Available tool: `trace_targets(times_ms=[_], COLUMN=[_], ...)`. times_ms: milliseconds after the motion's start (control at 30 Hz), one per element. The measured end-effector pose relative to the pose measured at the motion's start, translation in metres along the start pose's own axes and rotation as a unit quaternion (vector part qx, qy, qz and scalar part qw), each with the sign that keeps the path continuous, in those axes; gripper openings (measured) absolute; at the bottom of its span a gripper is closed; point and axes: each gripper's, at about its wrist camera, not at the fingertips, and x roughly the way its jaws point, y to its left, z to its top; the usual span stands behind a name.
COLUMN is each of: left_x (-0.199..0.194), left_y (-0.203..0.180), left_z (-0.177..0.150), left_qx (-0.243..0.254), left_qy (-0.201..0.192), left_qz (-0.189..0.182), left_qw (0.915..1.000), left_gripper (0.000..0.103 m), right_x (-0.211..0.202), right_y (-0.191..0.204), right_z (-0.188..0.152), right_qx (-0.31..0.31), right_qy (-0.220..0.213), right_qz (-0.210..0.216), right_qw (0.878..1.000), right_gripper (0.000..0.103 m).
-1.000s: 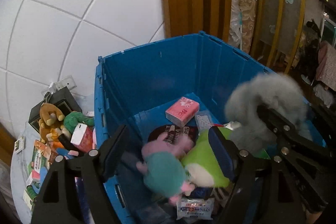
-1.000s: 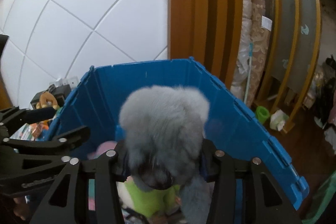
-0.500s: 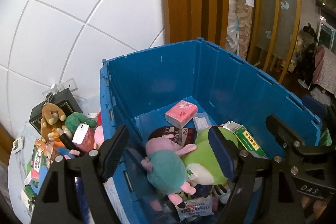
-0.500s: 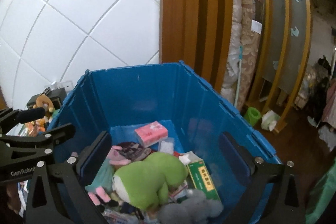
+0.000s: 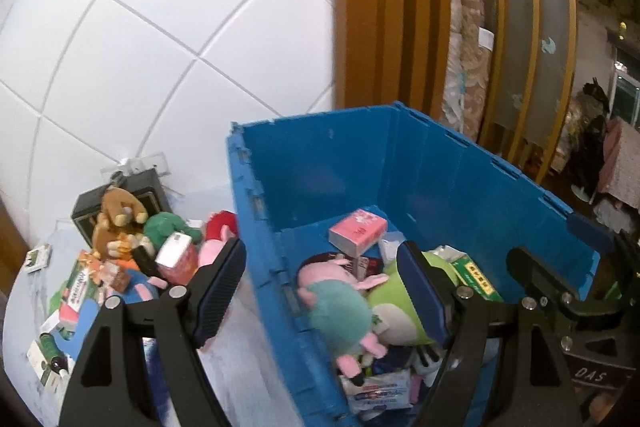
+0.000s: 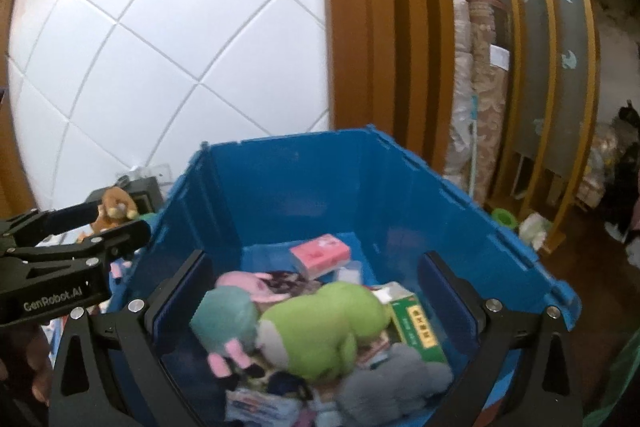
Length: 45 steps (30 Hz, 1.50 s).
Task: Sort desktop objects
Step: 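Move both tools back toward the pile on the table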
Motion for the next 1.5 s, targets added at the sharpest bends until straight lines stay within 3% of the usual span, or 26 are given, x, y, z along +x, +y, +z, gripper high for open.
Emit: trace_targets(times_ms=[267,433,733,867,1067,1300,1400,1500], left_x=[-0.014,-0.019,-0.026,-0.026,-0.022,-0.033,-0.028,-0.018], left_y=[0.042,0.073,0.143,0.181,0.263,0.367,0.396,0.407], left_z=[-0.021,-0.040,-0.078,-0.110,-0.171,-0.251,-0.285,-0.308], left_qx=[-0.026,-0.035,-0.072,-0.086,-0.135,-0.176,-0.191,-0.208], left_qy=[-0.001,0.005,0.033,0.064,0.130,0.192,0.227,0.248], left_qz=[0.024,0.069,0.109,0.131,0.169,0.228,0.235,0.220], left_qw=[0.9994,0.9970,0.9909,0.9855,0.9677,0.9382,0.9257,0.9201], left_gripper=[0.078,0.078,0.078,0.078,0.078,0.078,0.078,0.078], right_x=[-0.004,0.000,-0.006,-0.007,0.016,0.066,0.085,0.100], right_y=[0.038,0.069,0.138,0.174,0.244,0.308,0.331,0.347], right_z=[-0.008,-0.015,-0.017,-0.024,-0.044,-0.087,-0.113,-0.135], right_qx=[-0.021,-0.042,-0.080,-0.097,-0.135,-0.140,-0.138,-0.147], right_qy=[-0.002,0.007,0.001,0.001,0.040,0.119,0.160,0.192], right_qz=[0.044,0.076,0.118,0.152,0.188,0.195,0.197,0.192], right_qw=[0.999,0.996,0.990,0.984,0.972,0.963,0.957,0.951], right_gripper=[0.103,0.103,0.103,0.103,0.103,0.103,0.103,0.103])
